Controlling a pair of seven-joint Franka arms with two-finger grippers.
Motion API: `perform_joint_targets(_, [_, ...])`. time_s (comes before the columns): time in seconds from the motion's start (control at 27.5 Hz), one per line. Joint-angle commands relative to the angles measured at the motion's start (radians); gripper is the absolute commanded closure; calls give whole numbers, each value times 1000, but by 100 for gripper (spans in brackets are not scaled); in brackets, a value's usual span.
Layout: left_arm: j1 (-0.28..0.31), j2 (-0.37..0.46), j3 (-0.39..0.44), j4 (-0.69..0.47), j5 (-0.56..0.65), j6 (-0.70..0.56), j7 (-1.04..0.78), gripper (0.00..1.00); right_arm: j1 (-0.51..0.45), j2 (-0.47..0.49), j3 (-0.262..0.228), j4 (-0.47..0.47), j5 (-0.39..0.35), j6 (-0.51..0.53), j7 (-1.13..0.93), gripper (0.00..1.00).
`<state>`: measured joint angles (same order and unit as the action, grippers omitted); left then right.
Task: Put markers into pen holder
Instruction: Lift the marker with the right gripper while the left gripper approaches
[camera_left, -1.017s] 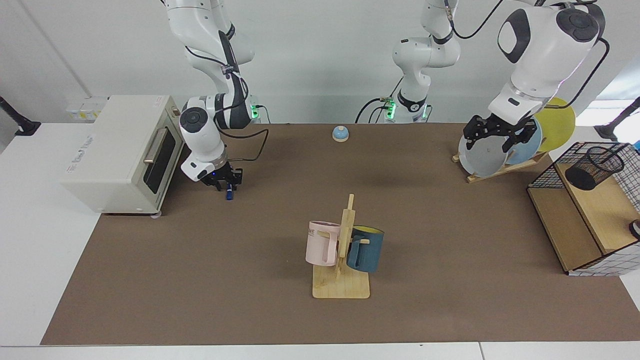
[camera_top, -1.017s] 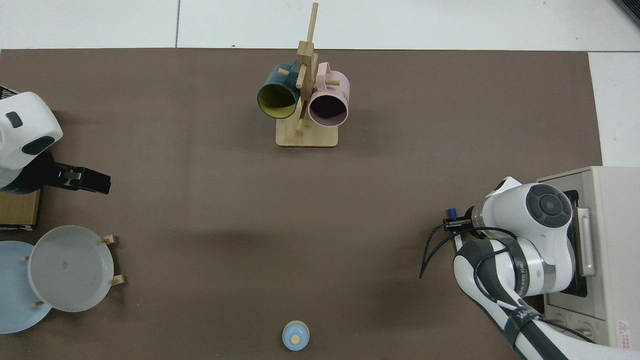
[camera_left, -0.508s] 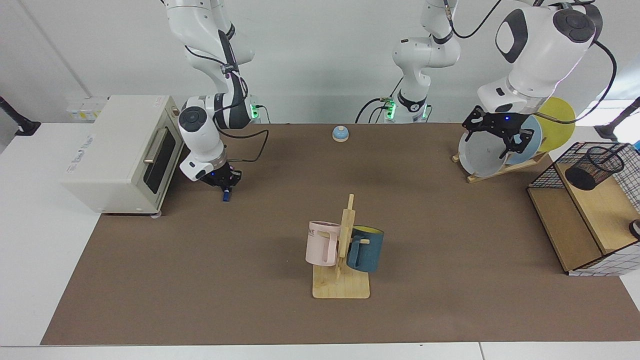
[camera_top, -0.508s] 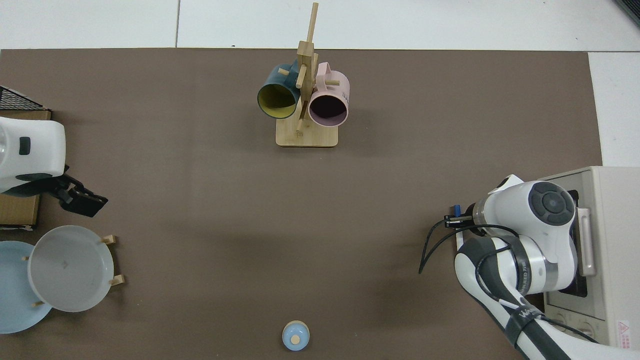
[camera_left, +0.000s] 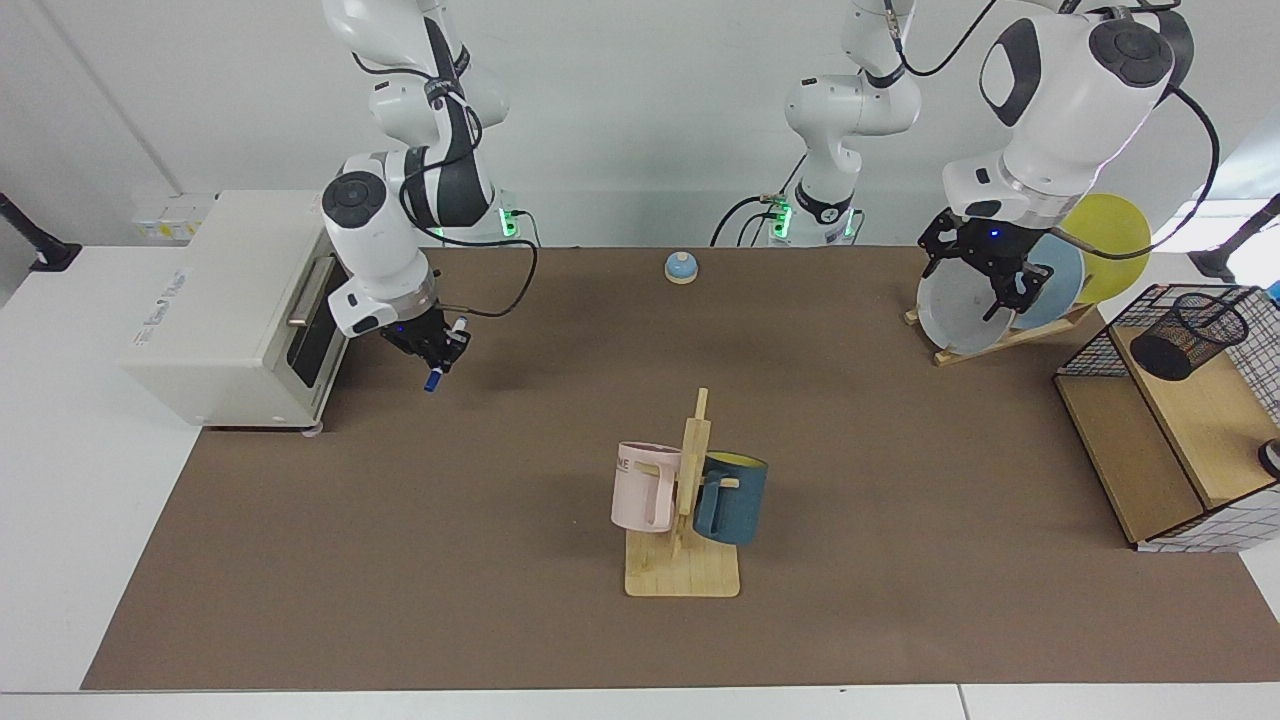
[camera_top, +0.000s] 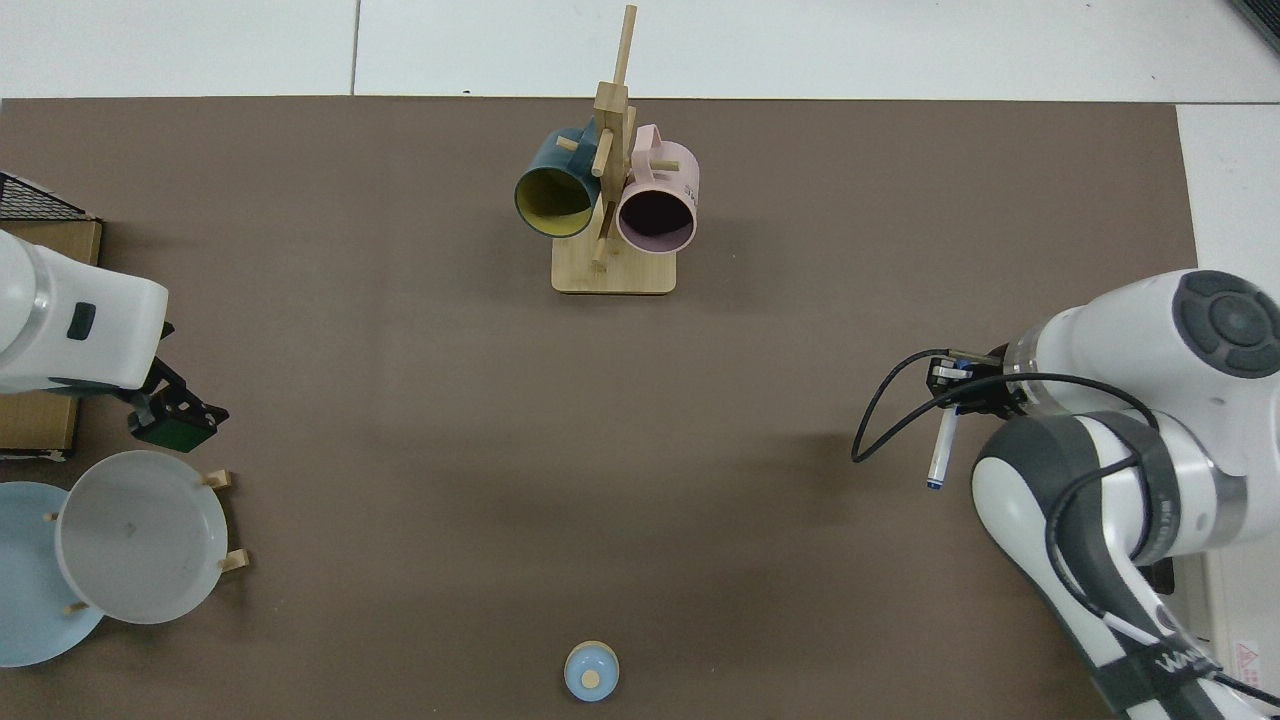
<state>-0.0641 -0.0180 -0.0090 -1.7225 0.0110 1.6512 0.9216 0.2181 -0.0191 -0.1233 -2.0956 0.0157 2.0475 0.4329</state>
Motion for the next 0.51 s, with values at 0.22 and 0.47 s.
perform_joint_targets(0.22, [-28, -28, -17, -31, 3, 24, 234, 0, 0, -108, 86, 123, 13, -219, 436, 100])
perform_joint_targets(0.47, [-31, -33, -84, -39, -8, 16, 234, 0, 0, -151, 214, 124, 84, -271, 863, 100])
